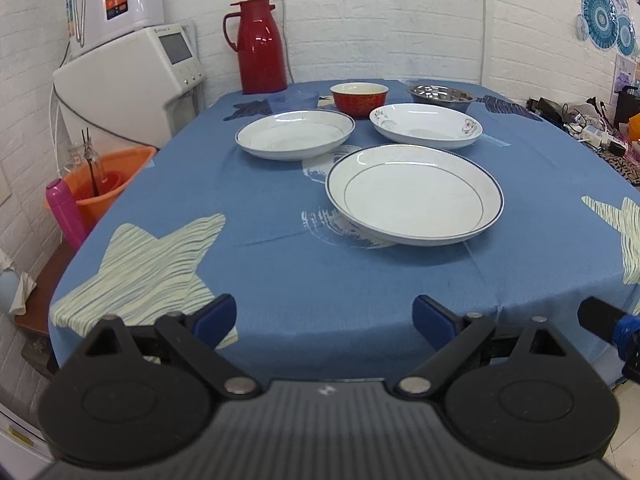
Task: Organize plates and bowls
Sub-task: 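Reach the left gripper to the rim of the large plain white plate and close it, then lift the plain plate with the left gripper and carry it over the other plain plate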
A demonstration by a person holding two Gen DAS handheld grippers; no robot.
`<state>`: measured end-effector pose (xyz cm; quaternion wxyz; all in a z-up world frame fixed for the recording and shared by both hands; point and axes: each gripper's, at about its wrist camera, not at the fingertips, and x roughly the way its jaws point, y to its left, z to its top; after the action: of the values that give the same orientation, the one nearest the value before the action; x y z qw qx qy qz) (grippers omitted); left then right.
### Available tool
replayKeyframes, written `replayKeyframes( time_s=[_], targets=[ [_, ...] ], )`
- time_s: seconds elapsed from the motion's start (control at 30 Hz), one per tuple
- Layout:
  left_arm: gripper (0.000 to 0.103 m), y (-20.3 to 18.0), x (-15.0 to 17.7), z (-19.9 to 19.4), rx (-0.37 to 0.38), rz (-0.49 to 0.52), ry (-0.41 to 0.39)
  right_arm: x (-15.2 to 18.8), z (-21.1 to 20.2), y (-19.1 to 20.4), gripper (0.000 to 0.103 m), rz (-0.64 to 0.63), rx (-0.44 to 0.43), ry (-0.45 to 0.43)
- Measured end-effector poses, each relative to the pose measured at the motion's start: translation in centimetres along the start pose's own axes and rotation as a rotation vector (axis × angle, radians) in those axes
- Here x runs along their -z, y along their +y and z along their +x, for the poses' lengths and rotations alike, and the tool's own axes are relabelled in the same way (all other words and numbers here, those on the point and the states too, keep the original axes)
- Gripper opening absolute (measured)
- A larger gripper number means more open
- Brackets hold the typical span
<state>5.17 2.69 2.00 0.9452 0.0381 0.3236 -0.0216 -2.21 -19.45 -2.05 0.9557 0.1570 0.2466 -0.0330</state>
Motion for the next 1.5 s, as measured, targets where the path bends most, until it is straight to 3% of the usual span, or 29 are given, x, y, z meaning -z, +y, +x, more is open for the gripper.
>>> replayKeyframes(
  time_s=[0.17,0.27,0.4,0.57,0.73,0.9,1.2,1.27,1.33,1.37,1.43,1.5],
  targets=[
    [0.094,2.6,-3.2,1.0,0.047,-0.043,0.03,-4.6,2.3,2.1,0.088,-0.079,-0.034,-0.025],
    [0.094,4.0,-5.7,3.3,0.079,-0.049,0.067,-7.7,5.8,3.8,0.088,-0.169,-0.036,-0.015],
    [0.094,4.5,-8.2,7.4,0.127,-0.015,0.126,-10.0,12.5,5.5,0.088,-0.247,-0.017,0.118],
    [0.094,4.0,-9.3,11.4,0.164,0.024,0.165,-9.9,18.2,6.3,0.088,-0.281,-0.009,0.284],
    [0.094,3.8,-9.5,14.0,0.2,0.046,0.195,-9.5,20.1,7.5,0.089,-0.325,-0.023,0.362],
    [0.093,3.7,-9.2,15.7,0.244,0.045,0.229,-9.5,19.8,7.4,0.09,-0.332,-0.049,0.345],
    [0.091,2.8,-9.4,16.0,0.254,0.074,0.195,-9.1,19.4,7.3,0.09,-0.394,-0.129,0.32],
    [0.081,2.7,-9.3,15.8,0.267,0.082,0.186,-8.8,19.1,7.2,0.086,-0.412,-0.157,0.302],
    [0.06,2.3,-9.4,15.1,0.296,0.106,0.173,-8.6,18.8,7.3,0.08,-0.432,-0.19,0.291],
    [0.044,2.2,-9.4,14.9,0.32,0.107,0.174,-8.7,18.6,7.4,0.067,-0.439,-0.207,0.291],
    [0.035,2.0,-9.5,14.9,0.316,0.093,0.174,-9.0,18.4,7.6,0.052,-0.44,-0.21,0.293],
    [0.026,2.4,-9.6,15.1,0.325,0.057,0.176,-9.3,18.5,7.4,0.046,-0.426,-0.202,0.3]
  ],
)
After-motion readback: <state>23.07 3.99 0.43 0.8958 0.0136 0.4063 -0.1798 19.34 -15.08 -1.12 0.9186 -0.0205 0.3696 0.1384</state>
